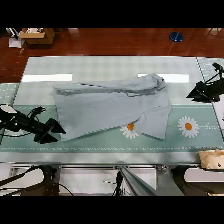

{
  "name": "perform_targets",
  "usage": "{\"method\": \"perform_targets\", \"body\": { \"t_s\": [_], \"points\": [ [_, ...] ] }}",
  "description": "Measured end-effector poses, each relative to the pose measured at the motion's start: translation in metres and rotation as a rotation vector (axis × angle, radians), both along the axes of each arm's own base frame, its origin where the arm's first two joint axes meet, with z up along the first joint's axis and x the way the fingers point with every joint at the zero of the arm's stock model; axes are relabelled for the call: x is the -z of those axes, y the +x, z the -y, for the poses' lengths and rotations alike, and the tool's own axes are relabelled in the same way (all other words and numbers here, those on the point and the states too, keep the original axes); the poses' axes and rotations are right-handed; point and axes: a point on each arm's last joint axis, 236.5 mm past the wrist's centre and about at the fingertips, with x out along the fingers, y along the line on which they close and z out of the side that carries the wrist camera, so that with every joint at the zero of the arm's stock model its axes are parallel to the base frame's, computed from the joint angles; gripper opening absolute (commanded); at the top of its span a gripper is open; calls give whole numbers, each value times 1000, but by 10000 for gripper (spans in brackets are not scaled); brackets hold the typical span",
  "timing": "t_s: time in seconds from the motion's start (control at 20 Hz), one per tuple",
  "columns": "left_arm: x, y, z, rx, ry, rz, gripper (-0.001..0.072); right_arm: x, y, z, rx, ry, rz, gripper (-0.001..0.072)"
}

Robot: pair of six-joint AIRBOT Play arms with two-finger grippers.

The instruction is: Fold the shirts.

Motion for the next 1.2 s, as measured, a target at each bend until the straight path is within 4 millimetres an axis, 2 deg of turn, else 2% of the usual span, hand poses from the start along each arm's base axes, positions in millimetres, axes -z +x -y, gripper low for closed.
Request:
{"method": "perform_targets", "body": {
  "t_s": [0.05,0.1,0.15,0.2,0.35,0.55,0.7,1.0,1.05,1.1,1.15,1.2],
  "points": [
    [0,0,9,3,-18,0,642,0,0,0,1,4,0,427],
    [1,0,19,10,-38,-5,477,0,-1,-1,1,6,-1,428],
    [5,2,26,15,-36,2,166,0,-1,-2,2,10,-1,428],
    [11,7,30,9,-22,22,24,0,-1,-2,1,13,-3,429],
    [16,14,42,7,-28,45,23,0,-3,-4,-10,19,-8,481],
    [17,14,46,19,-33,51,23,13,-12,-7,-5,51,-23,484],
    [16,15,46,26,-30,64,23,33,-18,-23,45,136,-20,484],
    [15,19,44,41,-23,102,23,68,-8,-62,126,244,28,478],
    [14,19,44,44,-23,107,22,73,-7,-70,126,259,26,419],
    [14,21,44,48,-21,115,23,78,-5,-81,120,272,22,269],
    [13,24,43,51,-17,126,22,83,-3,-90,111,277,17,52],
    [13,30,41,52,-8,149,22,88,-2,-99,96,277,12,32]
  ]
}}
